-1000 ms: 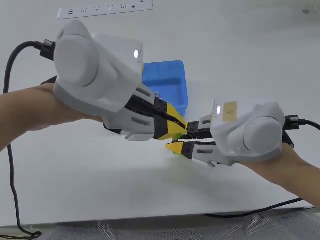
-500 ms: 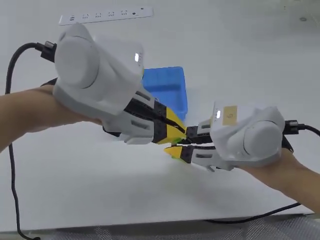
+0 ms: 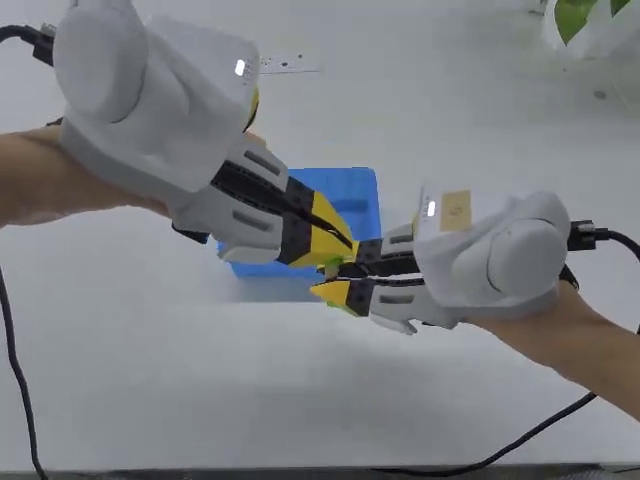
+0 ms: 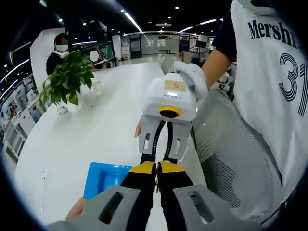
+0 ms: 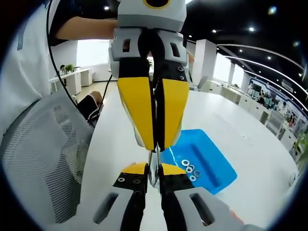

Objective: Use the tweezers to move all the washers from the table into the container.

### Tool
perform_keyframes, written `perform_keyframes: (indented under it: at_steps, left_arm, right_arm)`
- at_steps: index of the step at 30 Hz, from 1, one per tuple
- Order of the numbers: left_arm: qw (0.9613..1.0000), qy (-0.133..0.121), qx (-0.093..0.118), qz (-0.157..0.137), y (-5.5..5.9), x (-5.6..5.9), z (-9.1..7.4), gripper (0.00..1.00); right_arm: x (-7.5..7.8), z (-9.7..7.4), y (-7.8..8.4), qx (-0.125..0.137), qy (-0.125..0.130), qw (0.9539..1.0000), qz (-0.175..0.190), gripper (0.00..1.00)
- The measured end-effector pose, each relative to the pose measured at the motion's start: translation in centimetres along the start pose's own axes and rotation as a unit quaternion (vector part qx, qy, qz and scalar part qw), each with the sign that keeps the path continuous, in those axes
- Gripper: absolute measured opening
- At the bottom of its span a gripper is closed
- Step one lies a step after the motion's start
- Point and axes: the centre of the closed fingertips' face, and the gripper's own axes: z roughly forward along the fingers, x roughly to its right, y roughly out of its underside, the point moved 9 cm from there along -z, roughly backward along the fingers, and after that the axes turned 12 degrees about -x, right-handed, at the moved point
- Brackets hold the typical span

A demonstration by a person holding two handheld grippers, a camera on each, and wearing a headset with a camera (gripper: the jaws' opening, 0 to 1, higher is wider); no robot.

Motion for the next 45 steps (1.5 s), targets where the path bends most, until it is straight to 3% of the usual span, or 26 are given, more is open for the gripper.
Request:
perform_keyframes:
  at_steps: [12,20,27,30,39,45]
  left_arm:
    - [0.9995,-0.032,0.001,0.006,0.6,-1.5,-3.7,0.05]
    - [0.9992,-0.040,0.001,-0.001,1.8,-3.7,-4.4,0.05]
    - [0.9991,-0.040,-0.012,-0.007,2.8,-5.2,-3.7,0.05]
    - [0.9991,-0.037,-0.018,-0.011,3.7,-6.5,-3.1,0.05]
    - [0.9988,-0.027,-0.025,-0.033,6.4,-8.8,-1.6,0.05]
    - [0.9982,-0.028,-0.033,-0.042,7.2,-8.9,-0.6,0.05]
  right_arm:
    - [2.4,0.8,-3.8,0.005,-0.001,0.9991,-0.043,0.10]
    - [4.4,2.1,-4.4,0.001,0.001,0.9986,-0.052,0.10]
    - [5.9,3.8,-3.9,-0.004,-0.005,0.9987,-0.051,0.10]
    - [6.5,4.6,-3.6,-0.006,-0.011,0.9988,-0.048,0.10]
    - [7.6,7.1,-2.5,-0.011,-0.028,0.9987,-0.041,0.10]
    - [8.0,8.9,-1.4,-0.023,-0.035,0.9985,-0.034,0.10]
